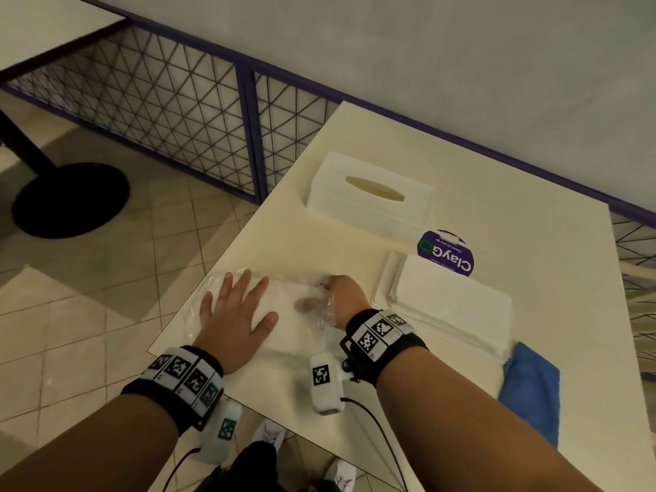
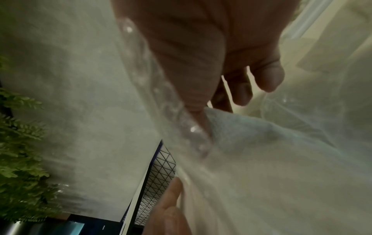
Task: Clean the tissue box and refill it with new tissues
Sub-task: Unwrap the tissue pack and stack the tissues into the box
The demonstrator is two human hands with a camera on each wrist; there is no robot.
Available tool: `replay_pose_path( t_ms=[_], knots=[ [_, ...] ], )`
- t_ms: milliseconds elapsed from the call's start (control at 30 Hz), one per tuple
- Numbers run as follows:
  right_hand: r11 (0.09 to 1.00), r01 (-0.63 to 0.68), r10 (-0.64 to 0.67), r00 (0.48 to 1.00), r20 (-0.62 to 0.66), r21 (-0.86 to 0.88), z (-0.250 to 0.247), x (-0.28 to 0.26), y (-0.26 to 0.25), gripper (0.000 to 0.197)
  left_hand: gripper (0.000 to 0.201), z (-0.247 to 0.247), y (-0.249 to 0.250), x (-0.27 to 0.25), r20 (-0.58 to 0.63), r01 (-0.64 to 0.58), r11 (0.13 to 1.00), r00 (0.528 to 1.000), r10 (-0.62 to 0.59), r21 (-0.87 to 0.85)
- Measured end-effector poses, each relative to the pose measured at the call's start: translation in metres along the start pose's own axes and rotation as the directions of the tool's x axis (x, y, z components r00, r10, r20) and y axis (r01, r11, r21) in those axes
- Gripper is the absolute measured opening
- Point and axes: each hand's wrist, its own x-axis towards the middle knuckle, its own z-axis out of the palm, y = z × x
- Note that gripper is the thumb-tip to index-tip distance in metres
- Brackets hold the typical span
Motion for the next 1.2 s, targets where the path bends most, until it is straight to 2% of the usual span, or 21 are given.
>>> replay_pose_path(
  t_ms=[67,133,233,267,333,400,433,467,500,567,633,700,800,867,933,1033,1133,1200],
  knots=[
    [0.994,-0.033,0.03,0.999,0.031,0.105,0.002,-0.002,-0.001,0.053,0.083,0.0,0.0,0.0,-0.008,0.009,1.0,1.0,-0.009,-0.014],
    [0.991,-0.053,0.048,0.998,0.042,0.121,0.005,-0.003,-0.002,0.056,0.081,0.0,0.001,0.0,-0.023,0.019,1.0,1.0,-0.019,-0.02],
    [0.968,-0.06,0.068,0.997,-0.023,0.244,0.003,-0.002,-0.003,0.038,0.079,0.001,0.002,0.0,-0.041,0.023,0.999,0.999,-0.025,-0.033],
    [0.937,-0.093,0.119,0.991,-0.058,0.337,0.001,-0.002,-0.002,0.031,0.08,0.001,0.003,0.0,-0.041,0.026,0.999,0.999,-0.028,-0.045],
    [0.814,-0.152,0.242,0.966,-0.089,0.561,-0.003,-0.009,0.002,0.028,0.081,0.001,0.004,-0.001,-0.026,0.035,0.997,0.999,-0.037,-0.068],
    [0.702,-0.241,0.298,0.954,0.03,0.67,-0.005,-0.019,0.009,0.03,0.084,0.002,0.006,-0.001,-0.015,0.04,0.996,0.999,-0.042,-0.078],
    [0.677,-0.287,0.291,0.95,0.112,0.678,-0.006,-0.026,0.012,0.03,0.084,0.002,0.007,-0.001,-0.014,0.04,0.996,0.999,-0.041,-0.079],
    [0.67,-0.305,0.28,0.948,0.15,0.677,-0.006,-0.031,0.013,0.029,0.085,0.002,0.008,-0.001,-0.015,0.037,0.996,0.999,-0.039,-0.083],
    [0.674,-0.287,0.277,0.952,0.127,0.681,-0.007,-0.034,0.015,0.025,0.085,0.002,0.009,-0.001,-0.015,0.036,0.995,0.999,-0.038,-0.088],
    [0.691,-0.201,0.316,0.948,-0.04,0.694,-0.009,-0.033,0.021,0.021,0.083,0.002,0.01,0.0,-0.007,0.041,0.996,0.999,-0.042,-0.084],
    [0.714,-0.15,0.353,0.921,-0.167,0.684,-0.013,-0.03,0.027,0.026,0.076,0.0,0.01,0.0,-0.004,0.054,0.995,0.999,-0.055,-0.089],
    [0.735,-0.206,0.357,0.927,-0.111,0.646,-0.015,-0.033,0.027,0.031,0.065,-0.001,0.01,-0.001,-0.008,0.064,0.994,0.998,-0.065,-0.091],
    [0.733,-0.37,0.374,0.92,0.116,0.571,-0.019,-0.043,0.024,0.034,0.06,-0.002,0.012,-0.004,-0.006,0.067,0.995,0.998,-0.067,-0.076],
    [0.729,-0.392,0.391,0.911,0.129,0.56,-0.022,-0.044,0.023,0.033,0.06,-0.001,0.013,-0.006,0.005,0.065,0.996,0.998,-0.065,-0.069],
    [0.754,-0.35,0.411,0.912,0.017,0.556,-0.029,-0.046,0.023,0.036,0.06,-0.001,0.011,-0.006,0.013,0.068,0.995,0.998,-0.067,-0.069],
    [0.858,-0.293,0.395,0.901,-0.179,0.422,-0.049,-0.055,0.027,0.04,0.06,0.0,0.009,-0.005,0.027,0.078,0.996,0.997,-0.076,-0.052],
    [0.923,-0.287,0.347,0.909,-0.231,0.254,-0.072,-0.075,0.034,0.035,0.06,0.001,0.01,-0.004,0.067,0.101,0.995,0.993,-0.101,0.003],
    [0.935,-0.283,0.331,0.91,-0.249,0.212,-0.082,-0.087,0.04,0.038,0.062,-0.001,0.016,-0.002,0.081,0.129,0.991,0.988,-0.132,0.044]
  ],
)
